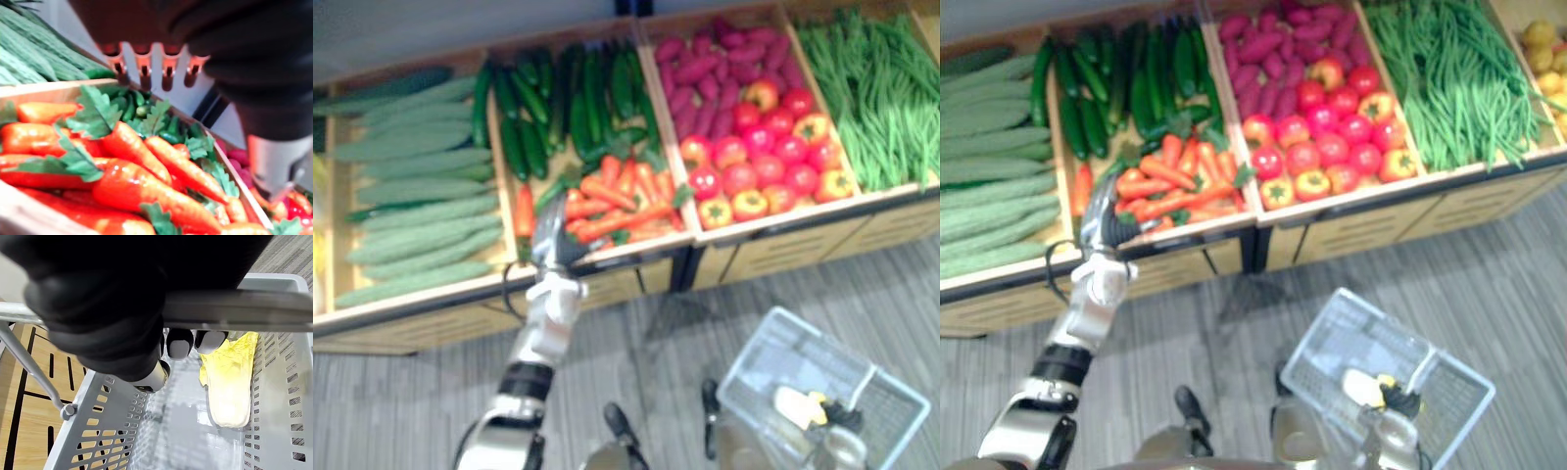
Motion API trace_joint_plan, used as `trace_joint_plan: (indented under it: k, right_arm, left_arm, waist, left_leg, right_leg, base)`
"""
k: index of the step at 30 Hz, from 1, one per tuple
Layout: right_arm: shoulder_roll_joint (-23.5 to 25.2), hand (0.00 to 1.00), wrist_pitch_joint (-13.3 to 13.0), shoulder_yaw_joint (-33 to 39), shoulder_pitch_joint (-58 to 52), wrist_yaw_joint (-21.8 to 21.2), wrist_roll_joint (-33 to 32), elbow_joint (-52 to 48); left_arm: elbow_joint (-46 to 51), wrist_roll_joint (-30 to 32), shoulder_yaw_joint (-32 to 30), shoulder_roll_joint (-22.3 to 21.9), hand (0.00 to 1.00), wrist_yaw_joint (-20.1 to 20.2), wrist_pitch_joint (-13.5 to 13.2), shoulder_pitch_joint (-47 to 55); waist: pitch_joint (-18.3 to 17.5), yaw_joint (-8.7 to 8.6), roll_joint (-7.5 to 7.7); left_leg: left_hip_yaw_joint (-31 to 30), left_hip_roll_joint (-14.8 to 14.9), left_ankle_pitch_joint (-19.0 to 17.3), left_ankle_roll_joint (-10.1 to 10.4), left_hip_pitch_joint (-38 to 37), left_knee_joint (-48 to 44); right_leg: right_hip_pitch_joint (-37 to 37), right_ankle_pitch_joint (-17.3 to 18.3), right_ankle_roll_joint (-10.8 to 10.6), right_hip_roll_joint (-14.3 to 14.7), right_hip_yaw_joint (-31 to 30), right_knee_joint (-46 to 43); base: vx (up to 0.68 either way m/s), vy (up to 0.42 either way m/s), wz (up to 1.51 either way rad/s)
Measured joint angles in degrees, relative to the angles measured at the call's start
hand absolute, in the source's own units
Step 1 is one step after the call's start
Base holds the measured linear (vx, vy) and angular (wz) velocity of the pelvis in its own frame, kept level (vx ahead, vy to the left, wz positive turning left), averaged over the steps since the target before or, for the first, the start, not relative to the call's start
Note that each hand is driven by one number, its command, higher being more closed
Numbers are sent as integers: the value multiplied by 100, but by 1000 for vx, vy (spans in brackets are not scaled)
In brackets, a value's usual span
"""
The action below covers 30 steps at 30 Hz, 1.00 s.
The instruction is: Pick vegetable in the basket
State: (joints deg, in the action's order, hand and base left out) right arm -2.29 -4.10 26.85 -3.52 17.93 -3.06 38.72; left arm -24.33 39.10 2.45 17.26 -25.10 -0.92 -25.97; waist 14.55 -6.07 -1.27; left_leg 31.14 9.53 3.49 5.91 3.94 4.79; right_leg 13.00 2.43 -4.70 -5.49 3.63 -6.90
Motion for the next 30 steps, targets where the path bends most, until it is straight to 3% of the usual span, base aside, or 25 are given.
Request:
trace_joint_plan:
  k: [10, 14, 15, 24, 30]
  right_arm:
    - [-125, 100, -174, -495, 112, 43, -16, -662]
    - [-139, 100, -228, -533, 192, 44, -46, -984]
    - [-151, 100, -230, -558, 245, 45, -137, -1067]
    - [-223, 100, -247, -777, 418, 55, -264, -1540]
    - [-232, 100, -251, -776, 365, 39, -429, -1658]
  left_arm:
    - [-754, 264, 454, 706, 0, -146, 160, -1352]
    - [-918, 277, 684, 950, 0, -146, 178, -1932]
    - [-1051, 276, 689, 997, 100, -143, 183, -2106]
    - [-1443, 733, 686, 1218, 100, 13, 277, -2698]
    - [-1479, 1033, 1171, 1218, 100, 331, 259, -2714]
  waist:
    - [648, 47, 20]
    - [849, 151, 23]
    - [923, 165, 32]
    - [1026, 174, 60]
    - [1027, 176, 60]
  left_leg:
    - [458, 16, 5, 8, 313, -164]
    - [685, 49, 4, 7, 646, -313]
    - [776, 63, 4, 7, 717, -322]
    - [1253, 174, 3, 6, 898, -392]
    - [1252, 195, 3, 5, 702, -400]
  right_leg:
    - [405, -5, 8, -47, -103, -206]
    - [784, -5, 8, -79, -123, -393]
    - [865, -6, 8, -77, -126, -415]
    - [1176, -188, 22, 20, -286, -418]
    - [965, -200, 5, 27, -248, -415]
  base:
    - [44, -1, -4]
    - [0, 0, 0]
    - [15, -8, -4]
    - [39, -23, -13]
    - [75, -32, 0]
